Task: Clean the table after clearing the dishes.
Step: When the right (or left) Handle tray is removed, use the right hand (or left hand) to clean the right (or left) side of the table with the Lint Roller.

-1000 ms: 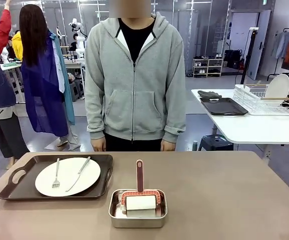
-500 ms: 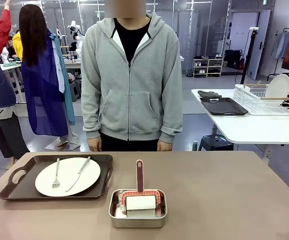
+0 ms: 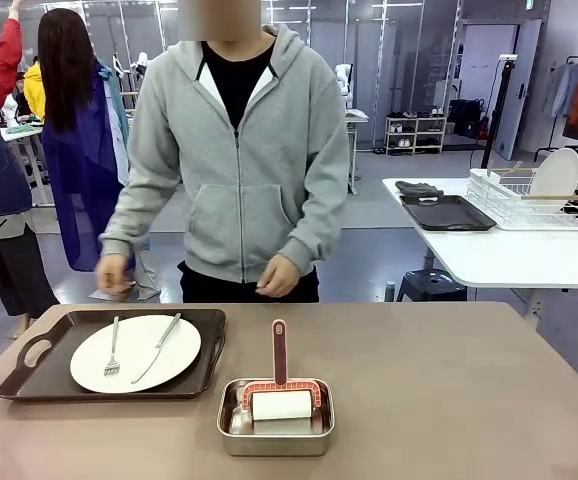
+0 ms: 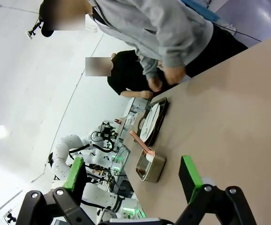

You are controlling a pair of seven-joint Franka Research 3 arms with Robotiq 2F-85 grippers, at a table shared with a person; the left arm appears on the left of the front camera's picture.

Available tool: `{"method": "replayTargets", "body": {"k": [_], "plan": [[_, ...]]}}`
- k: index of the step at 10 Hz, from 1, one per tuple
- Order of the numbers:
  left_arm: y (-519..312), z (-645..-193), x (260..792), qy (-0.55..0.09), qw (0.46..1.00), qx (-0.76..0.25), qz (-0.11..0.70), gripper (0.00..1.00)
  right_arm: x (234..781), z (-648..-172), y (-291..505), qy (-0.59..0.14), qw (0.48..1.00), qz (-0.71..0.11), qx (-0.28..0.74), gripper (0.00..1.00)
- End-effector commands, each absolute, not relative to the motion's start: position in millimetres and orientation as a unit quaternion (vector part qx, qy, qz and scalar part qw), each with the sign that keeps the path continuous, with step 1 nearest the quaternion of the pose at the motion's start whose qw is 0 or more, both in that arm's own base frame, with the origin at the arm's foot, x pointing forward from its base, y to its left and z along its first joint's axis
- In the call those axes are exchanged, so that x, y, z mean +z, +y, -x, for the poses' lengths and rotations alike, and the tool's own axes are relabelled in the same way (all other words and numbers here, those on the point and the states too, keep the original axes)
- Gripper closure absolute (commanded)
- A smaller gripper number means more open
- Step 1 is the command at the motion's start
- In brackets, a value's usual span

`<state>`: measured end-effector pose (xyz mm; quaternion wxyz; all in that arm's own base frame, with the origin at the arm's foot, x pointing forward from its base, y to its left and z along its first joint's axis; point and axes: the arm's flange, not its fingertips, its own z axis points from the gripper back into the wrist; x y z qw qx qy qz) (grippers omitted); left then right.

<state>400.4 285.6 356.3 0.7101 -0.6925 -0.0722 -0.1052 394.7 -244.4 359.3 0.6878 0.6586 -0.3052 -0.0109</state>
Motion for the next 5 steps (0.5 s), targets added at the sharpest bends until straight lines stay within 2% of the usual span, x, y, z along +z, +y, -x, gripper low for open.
{"method": "replayTargets", "body": {"k": [1, 5], "plan": [[290.0, -397.2, 357.7, -0.080, 0.707, -0.107, 0.695, 0.00, 361.6, -395.1, -243.8, -0.303, 0.688, -0.660, -0.011, 0.00], [290.0, -397.2, 357.7, -0.080, 0.707, -0.107, 0.695, 0.00, 361.6, -395.1, -243.8, -0.303, 0.688, -0.660, -0.011, 0.00]]}}
